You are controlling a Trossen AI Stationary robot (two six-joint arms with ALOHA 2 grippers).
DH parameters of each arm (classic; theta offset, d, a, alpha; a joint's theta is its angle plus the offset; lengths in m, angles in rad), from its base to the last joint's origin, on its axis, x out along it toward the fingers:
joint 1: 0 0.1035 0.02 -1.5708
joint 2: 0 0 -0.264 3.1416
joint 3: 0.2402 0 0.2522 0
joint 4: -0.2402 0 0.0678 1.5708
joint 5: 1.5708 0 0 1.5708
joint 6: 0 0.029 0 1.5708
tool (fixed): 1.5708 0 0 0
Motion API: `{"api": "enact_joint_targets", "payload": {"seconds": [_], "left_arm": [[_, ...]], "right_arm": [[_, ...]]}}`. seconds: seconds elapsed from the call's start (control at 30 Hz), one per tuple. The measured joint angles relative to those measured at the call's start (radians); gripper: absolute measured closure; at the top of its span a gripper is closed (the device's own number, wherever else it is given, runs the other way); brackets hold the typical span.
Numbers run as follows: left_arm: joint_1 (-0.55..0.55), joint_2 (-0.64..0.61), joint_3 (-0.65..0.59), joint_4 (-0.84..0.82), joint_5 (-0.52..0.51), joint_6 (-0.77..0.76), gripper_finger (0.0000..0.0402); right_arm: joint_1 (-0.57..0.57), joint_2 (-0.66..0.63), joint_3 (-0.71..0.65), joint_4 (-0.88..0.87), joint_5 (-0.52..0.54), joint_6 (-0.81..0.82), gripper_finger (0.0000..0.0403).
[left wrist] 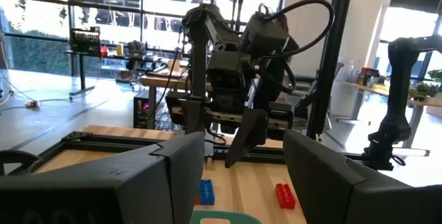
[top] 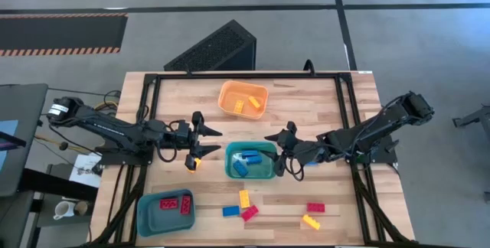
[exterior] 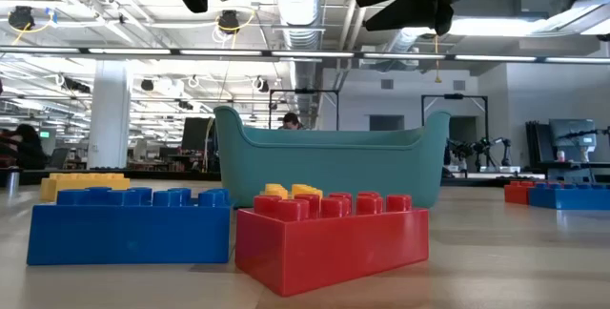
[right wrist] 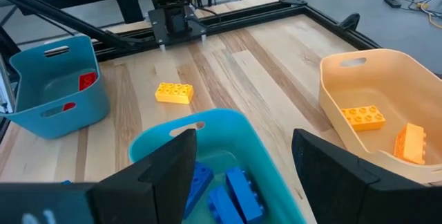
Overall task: Sort & place blocks by color
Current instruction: Put the red game piece into the blue bin
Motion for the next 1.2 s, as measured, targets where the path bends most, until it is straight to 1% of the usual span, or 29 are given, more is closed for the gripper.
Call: {"api": "enact_joint_targets", "payload": {"seconds": [0.17, 0.67, 1.2], "left_arm": [[0.000, 0.000, 0.000, 0.003, 0.017, 0.000, 0.0217], [0.000, 0.000, 0.000, 0.004, 0.018, 0.000, 0.0217], [0.000, 0.000, 0.000, 0.008, 0.017, -0.023, 0.0217]], "right_arm": [[0.000, 0.000, 0.000, 0.004, 0.000, 0.000, 0.0143], [-0.007, 0.000, 0.000, 0.004, 0.000, 0.007, 0.0143], [-0.039, 0.000, 0.000, 0.004, -0.001, 0.008, 0.0143]]}}
